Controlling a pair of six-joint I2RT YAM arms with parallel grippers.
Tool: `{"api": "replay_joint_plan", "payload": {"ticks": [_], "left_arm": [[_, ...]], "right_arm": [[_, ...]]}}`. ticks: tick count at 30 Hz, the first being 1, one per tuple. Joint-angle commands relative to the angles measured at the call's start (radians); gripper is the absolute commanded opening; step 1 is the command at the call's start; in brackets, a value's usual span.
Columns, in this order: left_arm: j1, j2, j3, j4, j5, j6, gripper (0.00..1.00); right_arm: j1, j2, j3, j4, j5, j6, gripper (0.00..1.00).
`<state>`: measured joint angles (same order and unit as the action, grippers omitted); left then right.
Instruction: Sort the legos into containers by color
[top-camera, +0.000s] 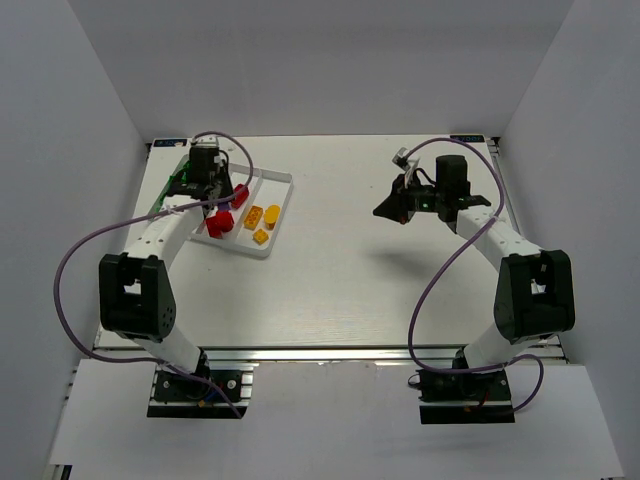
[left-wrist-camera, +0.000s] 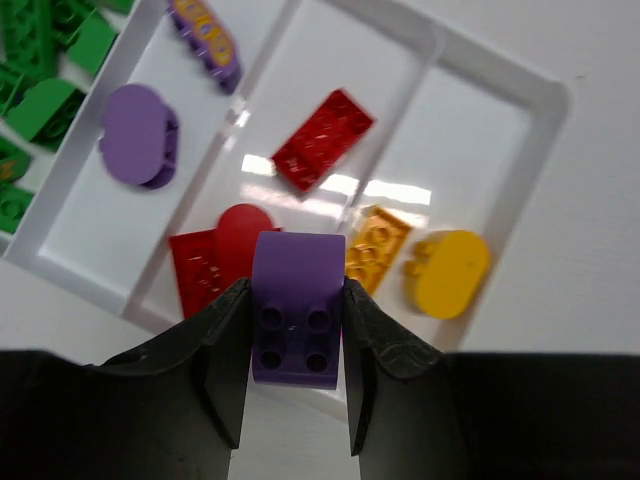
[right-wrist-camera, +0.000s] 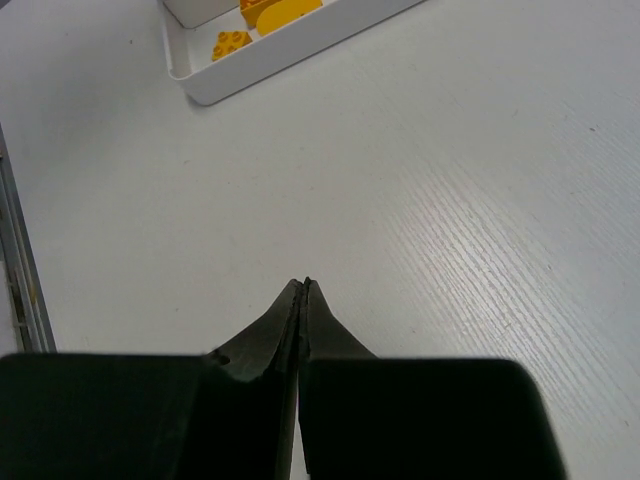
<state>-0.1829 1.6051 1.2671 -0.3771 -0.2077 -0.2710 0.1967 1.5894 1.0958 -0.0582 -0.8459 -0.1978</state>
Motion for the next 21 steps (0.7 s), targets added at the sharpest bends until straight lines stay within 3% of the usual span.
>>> {"api": "replay_joint_plan", "payload": {"ticks": [1, 10, 21], "left_arm": [[0.071, 0.013, -0.011, -0.034, 0.037, 0.049, 0.23], [0.218, 0.174, 0.118, -0.045, -0.015, 0.092, 0.23], [0.243, 0.272, 0.170, -0.026, -0.139, 0.168, 0.23]], "right_arm": [[0.012, -0.031, -0.005, -0.011, -0.028, -0.051, 0.01], [0.018, -0.026, -0.011, -0.026, -0.019, -0.071, 0.05], [0.018, -0.020, -0.022, -0.034, -0.013, -0.075, 0.11]]}}
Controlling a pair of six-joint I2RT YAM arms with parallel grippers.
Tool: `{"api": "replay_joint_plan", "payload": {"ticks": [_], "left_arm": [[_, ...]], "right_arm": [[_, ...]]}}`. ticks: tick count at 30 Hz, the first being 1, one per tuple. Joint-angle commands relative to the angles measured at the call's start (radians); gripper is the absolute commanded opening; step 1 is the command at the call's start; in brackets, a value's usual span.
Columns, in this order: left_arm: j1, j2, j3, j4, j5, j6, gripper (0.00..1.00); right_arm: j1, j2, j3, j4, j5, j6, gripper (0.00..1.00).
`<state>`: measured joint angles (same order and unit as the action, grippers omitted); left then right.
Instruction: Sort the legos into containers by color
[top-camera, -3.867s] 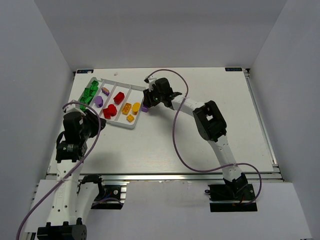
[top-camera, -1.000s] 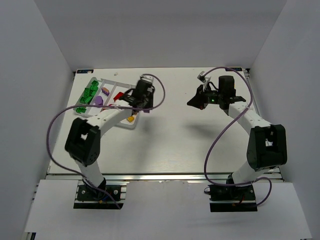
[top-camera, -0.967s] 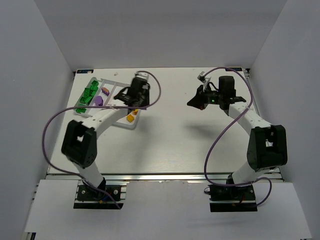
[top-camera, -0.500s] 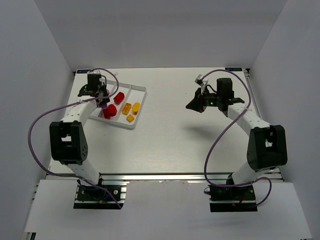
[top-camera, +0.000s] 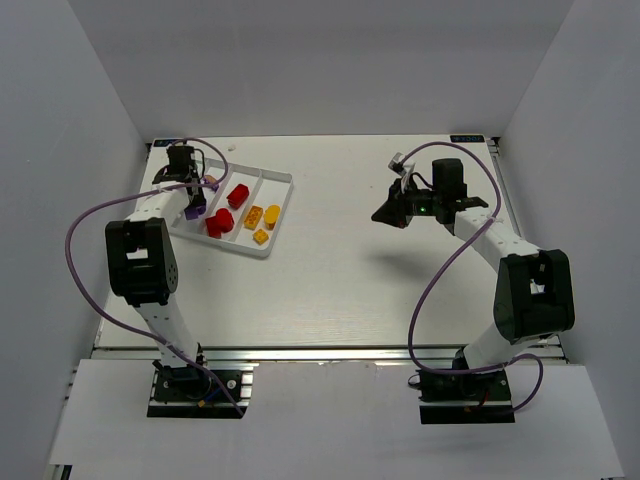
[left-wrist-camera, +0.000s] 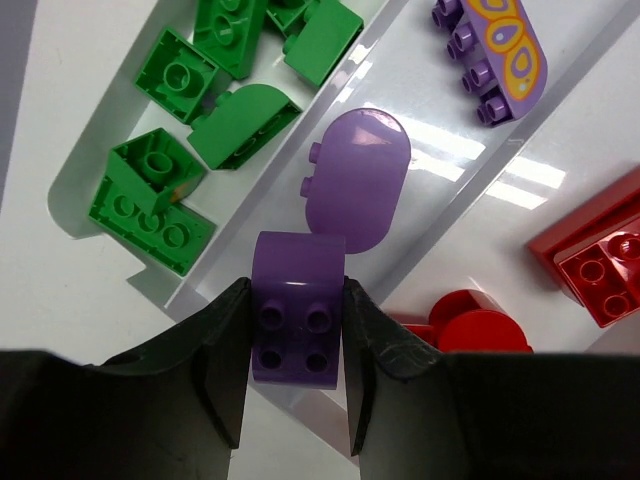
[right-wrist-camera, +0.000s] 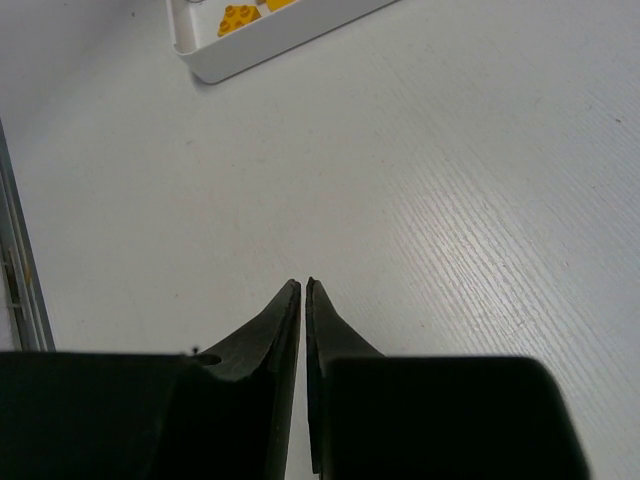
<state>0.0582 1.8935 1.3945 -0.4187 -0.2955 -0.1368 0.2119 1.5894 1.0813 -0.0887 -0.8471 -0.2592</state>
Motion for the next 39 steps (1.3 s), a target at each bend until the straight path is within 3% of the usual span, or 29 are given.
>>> {"api": "replay_joint_plan", "payload": {"ticks": [1, 4, 9, 12, 19, 22, 24, 25, 26, 32, 36, 39], "left_arm": [[0.003, -0.014, 0.043, 0.018, -0.050, 0.034, 0.24], [0.002, -0.004, 0.043, 0.017, -0.047, 0.037, 0.27], [0.002, -0.008, 0.011, 0.031, -0.094, 0.031, 0.56], [0.003, -0.016, -0.003, 0.034, -0.113, 0.031, 0.63], [0.002, -0.057, -0.006, 0.023, -0.084, 0.000, 0.68], [0.003, -0.132, -0.037, 0.024, -0.038, -0.047, 0.71], [0.003, -0.187, -0.075, 0.034, 0.031, -0.091, 0.79], [0.002, -0.251, -0.100, 0.041, 0.059, -0.107, 0.88], [0.002, -0.284, -0.156, 0.047, 0.109, -0.121, 0.98], [0.002, -0.566, -0.365, 0.103, 0.268, -0.233, 0.98], [-0.011, -0.724, -0.501, 0.152, 0.427, -0.274, 0.98], [-0.041, -0.824, -0.555, 0.166, 0.466, -0.303, 0.98]], "right_arm": [[0.003, -0.020, -0.006, -0.003, -0.012, -0.014, 0.12], [0.003, -0.013, 0.003, -0.003, -0.009, -0.014, 0.16], [0.003, -0.012, 0.011, -0.006, -0.003, -0.014, 0.24], [0.003, -0.014, 0.011, -0.009, -0.003, -0.014, 0.26], [0.003, -0.023, 0.019, -0.020, -0.004, -0.018, 0.29], [0.004, -0.029, 0.032, -0.046, -0.004, -0.047, 0.35], [0.004, -0.039, 0.037, -0.065, -0.003, -0.078, 0.47], [0.004, -0.042, 0.038, -0.068, 0.002, -0.084, 0.54], [0.004, -0.045, 0.040, -0.071, 0.008, -0.098, 0.88], [0.004, -0.057, 0.078, -0.123, 0.016, -0.097, 0.89], [0.018, -0.087, 0.112, -0.145, 0.138, -0.097, 0.89], [0.024, -0.112, 0.115, -0.115, 0.230, -0.048, 0.89]]}}
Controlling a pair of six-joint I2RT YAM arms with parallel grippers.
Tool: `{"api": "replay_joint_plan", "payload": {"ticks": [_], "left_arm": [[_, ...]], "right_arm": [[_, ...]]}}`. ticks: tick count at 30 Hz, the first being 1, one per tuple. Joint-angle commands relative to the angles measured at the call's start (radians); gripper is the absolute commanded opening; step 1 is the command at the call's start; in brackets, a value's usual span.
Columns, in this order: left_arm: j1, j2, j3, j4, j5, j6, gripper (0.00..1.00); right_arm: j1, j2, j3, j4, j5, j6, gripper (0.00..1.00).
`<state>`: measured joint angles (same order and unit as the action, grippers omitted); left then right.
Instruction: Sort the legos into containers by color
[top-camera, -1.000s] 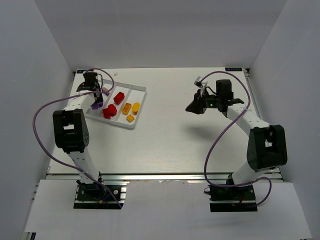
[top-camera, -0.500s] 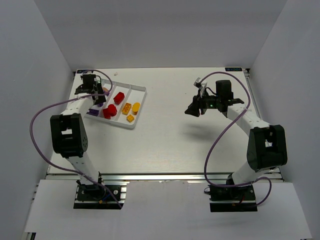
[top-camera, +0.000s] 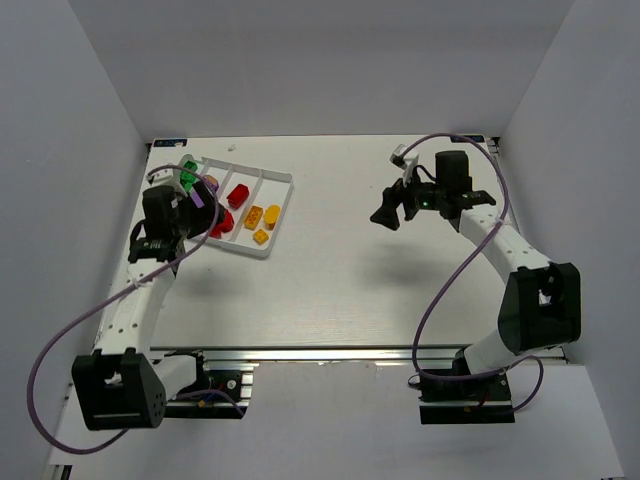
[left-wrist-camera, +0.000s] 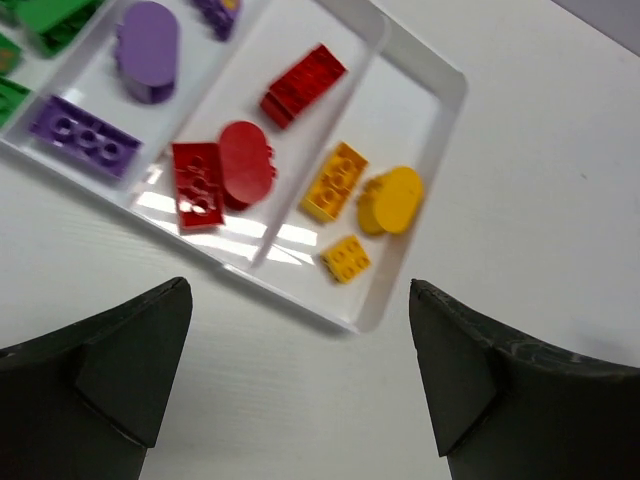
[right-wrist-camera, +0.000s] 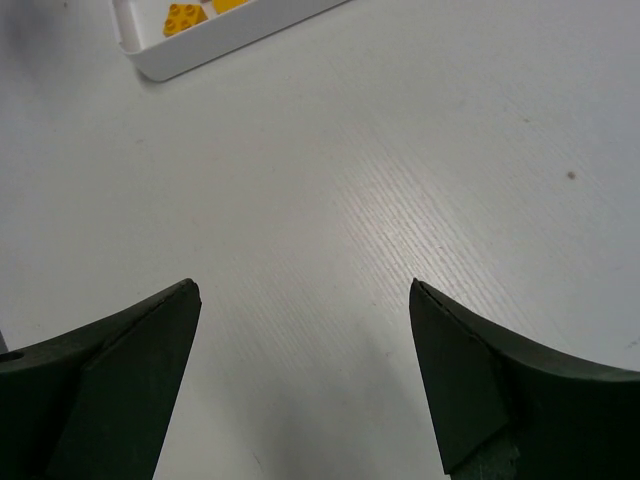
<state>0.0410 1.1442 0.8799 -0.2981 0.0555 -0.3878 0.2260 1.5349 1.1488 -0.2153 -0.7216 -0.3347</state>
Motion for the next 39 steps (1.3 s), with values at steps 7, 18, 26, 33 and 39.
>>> {"api": "replay_joint_plan", "payload": {"ticks": [7, 18, 26, 33, 39], "left_arm": [[-0.191, -0.218, -0.093, 0.060, 0.080, -0.094, 0.98], [-0.328, -0.284, -0.102, 0.065, 0.030, -0.132, 0.98], [-0.340, -0.291, -0.090, 0.034, 0.037, -0.111, 0.98], [-0.339, -0.313, -0.096, 0.047, 0.014, -0.120, 0.98], [-0.340, -0.322, -0.090, 0.039, -0.005, -0.118, 0.98]], "right_arm": [[0.009, -0.120, 0.034, -0.044, 0.085, 0.065, 0.89], [0.010, -0.308, -0.049, -0.009, 0.421, 0.252, 0.89], [0.010, -0.361, -0.130, 0.002, 0.511, 0.306, 0.89], [0.009, -0.348, -0.143, 0.005, 0.488, 0.284, 0.89], [0.010, -0.314, -0.140, 0.045, 0.467, 0.283, 0.89]]}}
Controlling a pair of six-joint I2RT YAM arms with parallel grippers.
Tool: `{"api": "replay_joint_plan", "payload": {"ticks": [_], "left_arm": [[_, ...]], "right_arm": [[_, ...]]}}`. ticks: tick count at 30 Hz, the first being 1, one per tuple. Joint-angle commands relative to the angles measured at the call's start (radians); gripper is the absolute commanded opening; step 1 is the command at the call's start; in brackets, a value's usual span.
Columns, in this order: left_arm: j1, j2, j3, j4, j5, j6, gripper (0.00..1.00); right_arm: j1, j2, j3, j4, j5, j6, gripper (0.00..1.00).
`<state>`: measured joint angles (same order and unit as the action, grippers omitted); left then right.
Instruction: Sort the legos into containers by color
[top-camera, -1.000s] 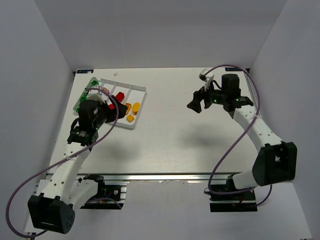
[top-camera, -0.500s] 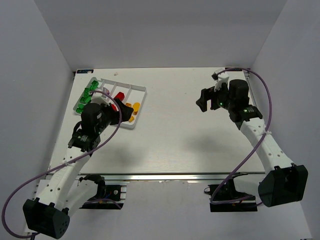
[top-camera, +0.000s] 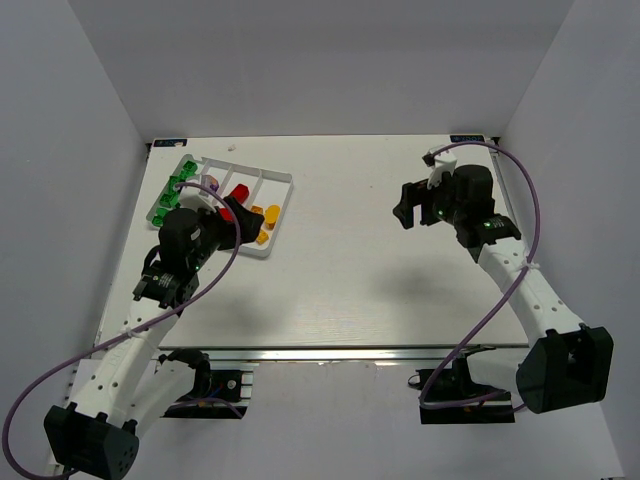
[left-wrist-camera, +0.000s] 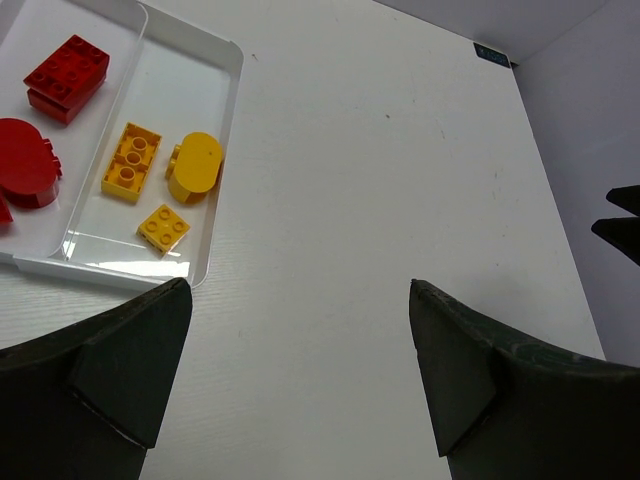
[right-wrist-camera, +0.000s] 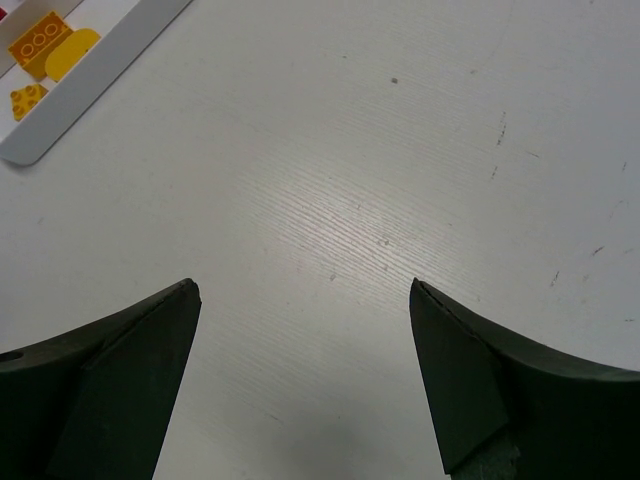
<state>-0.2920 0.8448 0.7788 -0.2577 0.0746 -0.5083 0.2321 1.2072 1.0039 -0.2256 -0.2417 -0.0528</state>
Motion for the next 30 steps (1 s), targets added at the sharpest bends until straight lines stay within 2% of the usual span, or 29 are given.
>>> {"api": "replay_joint_plan", "payload": {"ticks": [1, 30], "left_arm": [[-0.007, -0.024, 0.010, -0.003, -0.027, 0.005, 0.98], [-0.006, -0.024, 0.020, 0.001, -0.047, 0.017, 0.98]], "right_arm": [[0.004, 0.024, 0.009, 0.057, -0.011, -0.001, 0.89], [0.004, 0.037, -0.043, 0.101, 0.010, 0.010, 0.90]]}}
